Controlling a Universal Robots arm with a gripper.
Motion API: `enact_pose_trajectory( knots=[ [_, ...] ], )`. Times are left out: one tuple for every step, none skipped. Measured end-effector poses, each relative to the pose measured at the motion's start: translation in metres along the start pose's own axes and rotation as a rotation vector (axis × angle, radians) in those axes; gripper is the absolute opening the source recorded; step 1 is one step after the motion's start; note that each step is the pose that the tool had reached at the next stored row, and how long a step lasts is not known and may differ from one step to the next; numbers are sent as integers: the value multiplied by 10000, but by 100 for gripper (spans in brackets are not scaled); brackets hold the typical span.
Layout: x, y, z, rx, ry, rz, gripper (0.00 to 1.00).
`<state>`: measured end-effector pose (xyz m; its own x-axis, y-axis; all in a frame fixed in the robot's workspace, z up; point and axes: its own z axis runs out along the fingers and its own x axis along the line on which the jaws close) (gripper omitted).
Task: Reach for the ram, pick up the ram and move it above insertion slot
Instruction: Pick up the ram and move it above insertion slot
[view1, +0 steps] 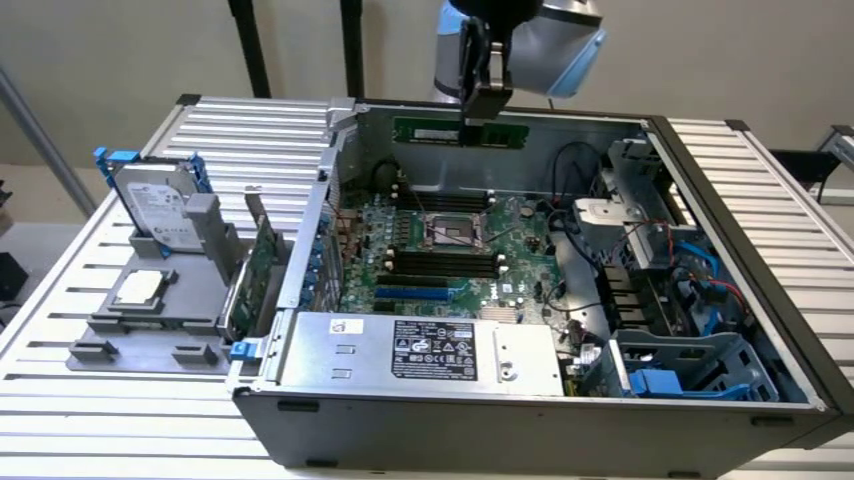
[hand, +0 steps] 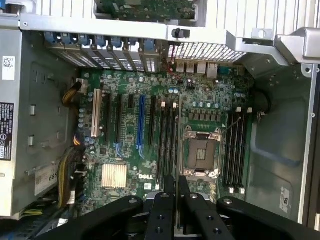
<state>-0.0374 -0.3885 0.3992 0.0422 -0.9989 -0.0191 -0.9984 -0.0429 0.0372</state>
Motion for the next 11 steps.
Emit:
enact_pose_trajectory(
  knots=[
    [-3,-22,9,0,0,3,14],
    [-5,-40,17,1,0,13,14],
    [-6,-54,25,1,-2,26,14],
    [-6,-64,31,3,-6,51,14],
    [-7,-72,37,3,-9,86,14],
    [-7,-77,43,3,-12,142,14],
    [-7,-81,49,4,-18,208,14],
    [-8,-83,54,5,-19,252,14],
    [-11,-84,59,12,-21,275,14],
    [-11,-85,61,13,-22,281,14],
    [-11,-85,61,14,-20,281,14]
  ],
)
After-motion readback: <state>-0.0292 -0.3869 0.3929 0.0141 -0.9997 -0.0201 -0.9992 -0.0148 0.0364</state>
